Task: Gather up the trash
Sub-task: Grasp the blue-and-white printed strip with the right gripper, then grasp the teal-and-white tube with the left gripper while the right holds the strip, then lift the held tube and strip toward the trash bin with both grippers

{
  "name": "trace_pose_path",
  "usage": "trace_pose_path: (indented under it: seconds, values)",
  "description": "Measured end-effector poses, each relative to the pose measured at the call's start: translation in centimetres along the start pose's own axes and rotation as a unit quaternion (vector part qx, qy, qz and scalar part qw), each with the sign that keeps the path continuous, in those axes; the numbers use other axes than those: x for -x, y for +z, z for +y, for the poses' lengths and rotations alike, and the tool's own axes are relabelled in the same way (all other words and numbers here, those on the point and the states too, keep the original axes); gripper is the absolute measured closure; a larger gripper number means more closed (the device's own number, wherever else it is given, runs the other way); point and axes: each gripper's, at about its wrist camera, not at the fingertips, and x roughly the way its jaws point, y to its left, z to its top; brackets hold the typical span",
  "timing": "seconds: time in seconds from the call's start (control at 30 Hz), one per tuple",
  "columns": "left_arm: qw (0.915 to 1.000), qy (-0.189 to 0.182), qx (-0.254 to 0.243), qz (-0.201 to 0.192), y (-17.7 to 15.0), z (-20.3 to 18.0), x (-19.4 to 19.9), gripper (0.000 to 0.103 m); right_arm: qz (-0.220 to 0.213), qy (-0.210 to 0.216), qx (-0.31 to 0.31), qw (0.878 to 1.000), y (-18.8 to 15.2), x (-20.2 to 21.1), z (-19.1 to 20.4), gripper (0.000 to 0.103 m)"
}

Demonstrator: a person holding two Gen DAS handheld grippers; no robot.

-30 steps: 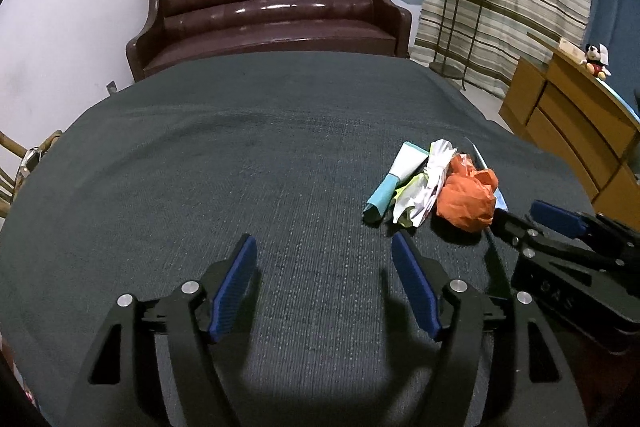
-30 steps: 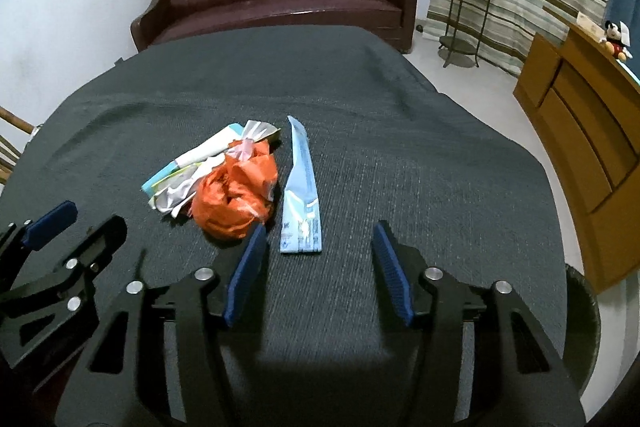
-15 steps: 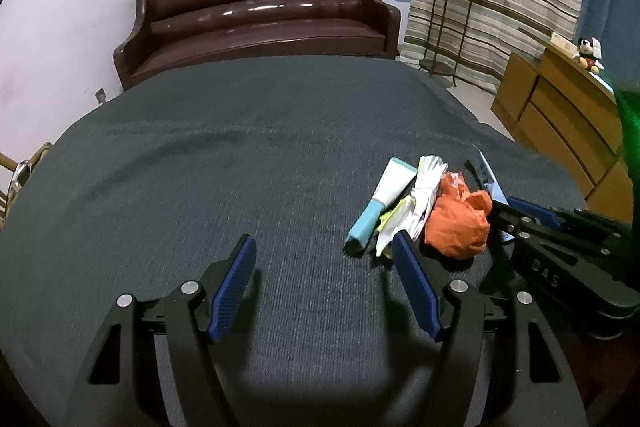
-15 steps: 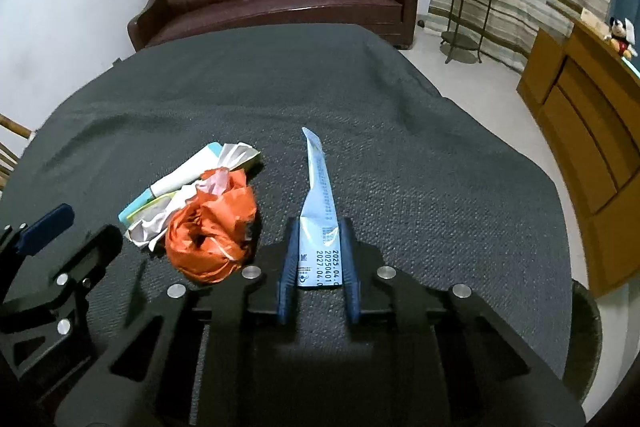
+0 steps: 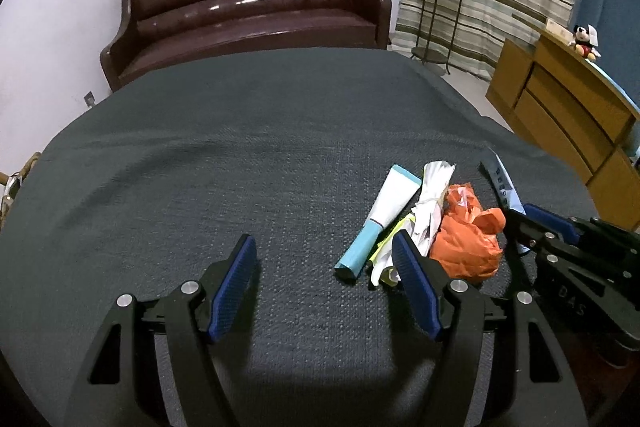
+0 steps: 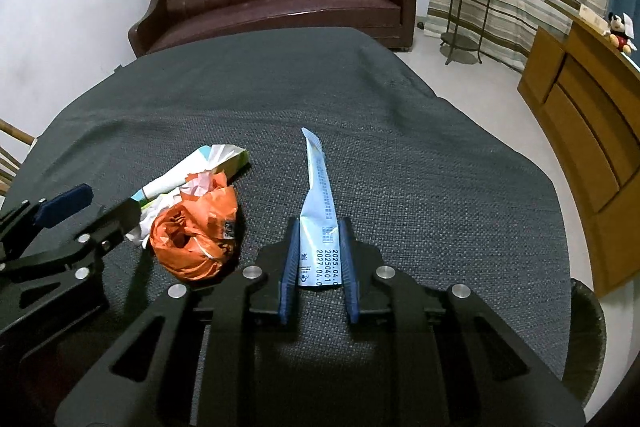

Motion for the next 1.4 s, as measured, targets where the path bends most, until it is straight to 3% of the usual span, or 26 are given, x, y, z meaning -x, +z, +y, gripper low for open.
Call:
trace_pose_path:
  seconds: [0.13,0.43,0.6,0.73,1.4]
  values:
    - [0.9999,-0.008,-0.01,-0.001,0.1,-0.5,-0.1,0.038,0.0,0.002,-0.002,1.0,0.1,-0.1,-0.1,0.083]
    - [0.9993,-0.031,-0.017,0.014,0.1,-0.3,-0.5,0.063,-0.001,0.006,-0.005,1.0,0.1,-0.2,-0.2,0.083]
    - [0.9975,-0.065,-0.019,0.015,0.2,-0.5,-0.5,0.09,-0.001,0.007,-0.007,1.0,0.2,-0.3,-0.3,0.083]
    - [0.9977,-0.062,-0.027,0.009,0.1,-0.9,-0.2,0.094,-0.001,0.007,-0.006,1.0,0.2,-0.3,-0.3,0.083]
    - [0.9988,-0.045,0.013,-0.014,-1.2,-0.9,2.9,0.096,-0.009,0.005,-0.018,1.0,-2.4,1.8,-1.0,0.085]
